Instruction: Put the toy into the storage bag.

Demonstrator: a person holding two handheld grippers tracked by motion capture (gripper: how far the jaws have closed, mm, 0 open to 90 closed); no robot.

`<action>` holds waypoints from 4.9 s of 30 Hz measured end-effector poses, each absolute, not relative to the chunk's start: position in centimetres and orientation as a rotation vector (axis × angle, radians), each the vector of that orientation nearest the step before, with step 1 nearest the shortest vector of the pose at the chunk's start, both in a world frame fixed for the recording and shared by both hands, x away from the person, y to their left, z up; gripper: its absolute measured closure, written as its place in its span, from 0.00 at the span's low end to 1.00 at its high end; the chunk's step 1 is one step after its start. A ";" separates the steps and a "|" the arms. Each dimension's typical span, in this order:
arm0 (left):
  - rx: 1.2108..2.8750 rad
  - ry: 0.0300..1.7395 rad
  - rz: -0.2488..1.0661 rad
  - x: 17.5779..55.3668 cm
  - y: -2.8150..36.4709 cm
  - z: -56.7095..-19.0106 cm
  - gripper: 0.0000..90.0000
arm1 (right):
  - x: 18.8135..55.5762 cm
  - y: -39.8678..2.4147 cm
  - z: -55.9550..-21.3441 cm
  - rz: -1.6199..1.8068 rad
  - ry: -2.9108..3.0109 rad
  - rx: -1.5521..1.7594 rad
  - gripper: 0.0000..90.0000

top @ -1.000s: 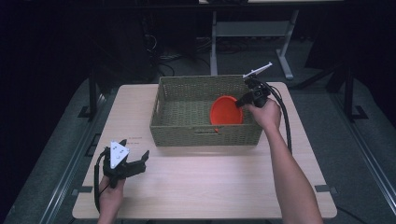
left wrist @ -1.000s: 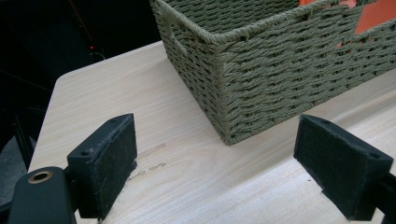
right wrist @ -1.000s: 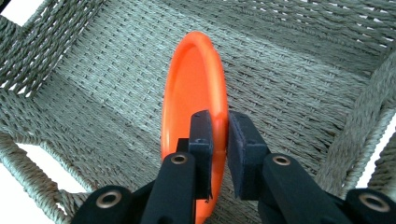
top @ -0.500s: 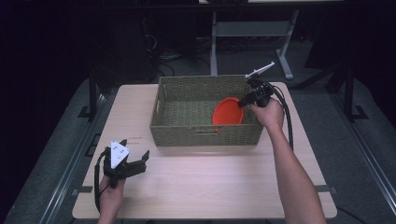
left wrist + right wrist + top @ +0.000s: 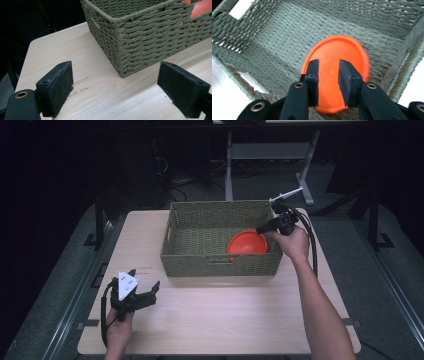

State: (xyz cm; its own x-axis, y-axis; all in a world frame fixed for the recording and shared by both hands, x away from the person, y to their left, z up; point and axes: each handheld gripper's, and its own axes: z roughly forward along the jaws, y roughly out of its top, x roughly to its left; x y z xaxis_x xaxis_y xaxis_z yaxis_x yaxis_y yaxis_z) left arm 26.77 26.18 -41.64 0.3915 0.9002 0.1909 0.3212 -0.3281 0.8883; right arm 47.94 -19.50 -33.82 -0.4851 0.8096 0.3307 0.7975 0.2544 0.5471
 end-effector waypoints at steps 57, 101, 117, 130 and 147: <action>1.851 1.051 0.911 26.8 26.0 -41.6 0.14 | 42.9 -22.8 -32.4 1.270 2.512 1.513 0.43; 1.846 1.050 0.915 26.7 26.1 -41.7 0.14 | 34.9 -25.3 -36.5 1.435 2.591 1.384 0.36; 1.845 1.052 0.915 26.7 26.1 -41.7 0.14 | 32.6 -27.6 -38.6 1.452 2.566 1.422 0.35; 1.851 1.049 0.914 26.7 26.0 -41.8 0.14 | 31.2 -28.7 -41.2 1.453 2.561 1.476 0.34; 1.850 1.051 0.914 26.8 26.0 -41.8 0.14 | 26.6 -29.3 -44.7 1.536 2.501 1.398 0.31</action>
State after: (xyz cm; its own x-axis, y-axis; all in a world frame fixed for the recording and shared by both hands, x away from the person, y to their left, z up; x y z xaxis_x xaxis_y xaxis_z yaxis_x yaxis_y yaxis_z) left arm 26.75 25.96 -41.75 0.3935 0.8983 0.1954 0.3183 -0.3325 0.8878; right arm 26.57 -29.32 -44.69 -0.6250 0.6084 0.4890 0.7113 0.1859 0.6778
